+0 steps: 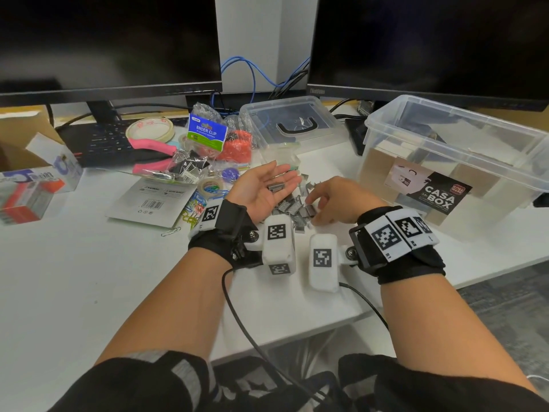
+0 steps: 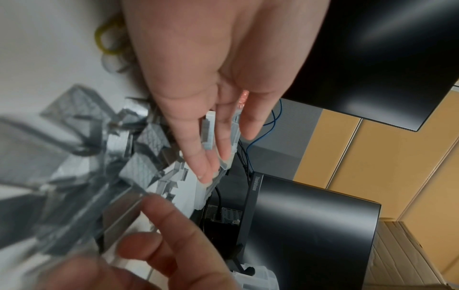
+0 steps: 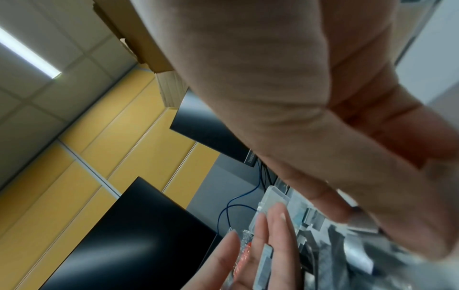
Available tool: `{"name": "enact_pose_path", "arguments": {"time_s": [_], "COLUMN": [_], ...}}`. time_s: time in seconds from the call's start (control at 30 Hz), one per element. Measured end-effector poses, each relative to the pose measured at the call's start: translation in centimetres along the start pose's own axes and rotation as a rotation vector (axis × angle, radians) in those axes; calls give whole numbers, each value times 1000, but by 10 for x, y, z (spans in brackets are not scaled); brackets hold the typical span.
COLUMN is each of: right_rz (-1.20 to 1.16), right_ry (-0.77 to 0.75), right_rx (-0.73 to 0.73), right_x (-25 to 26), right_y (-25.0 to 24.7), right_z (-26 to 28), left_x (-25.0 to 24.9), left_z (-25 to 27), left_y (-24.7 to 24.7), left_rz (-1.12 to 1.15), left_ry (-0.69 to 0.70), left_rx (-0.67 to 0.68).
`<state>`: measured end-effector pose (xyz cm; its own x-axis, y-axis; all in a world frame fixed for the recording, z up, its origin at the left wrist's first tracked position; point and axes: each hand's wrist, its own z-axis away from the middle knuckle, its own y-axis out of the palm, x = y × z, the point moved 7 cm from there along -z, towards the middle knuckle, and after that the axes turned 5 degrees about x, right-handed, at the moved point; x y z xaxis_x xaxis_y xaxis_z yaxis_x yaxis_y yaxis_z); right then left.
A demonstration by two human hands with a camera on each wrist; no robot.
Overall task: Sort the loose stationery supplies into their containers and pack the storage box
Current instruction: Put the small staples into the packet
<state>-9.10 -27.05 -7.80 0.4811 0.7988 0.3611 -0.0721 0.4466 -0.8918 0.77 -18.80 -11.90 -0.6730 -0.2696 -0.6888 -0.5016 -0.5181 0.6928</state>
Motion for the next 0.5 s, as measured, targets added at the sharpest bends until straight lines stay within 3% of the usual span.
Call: {"name": "enact_pose_path", "arguments": {"time_s": [0.2, 0.4, 0.5], "right_rz": [-111, -208, -281], "right_ry": [3, -140, -240], "right_rx": [-30, -388, -374], "right_x": [-5, 9, 26], "right_y": [2, -31, -30], "right_z": [-2, -2, -5], "left_x": [0, 1, 1], "left_z": [1, 2, 5], "left_y": [1, 3, 11], "left_rz": [7, -5, 18], "left_ry": [-3, -19, -33], "left_rx": [5, -8, 61]}}
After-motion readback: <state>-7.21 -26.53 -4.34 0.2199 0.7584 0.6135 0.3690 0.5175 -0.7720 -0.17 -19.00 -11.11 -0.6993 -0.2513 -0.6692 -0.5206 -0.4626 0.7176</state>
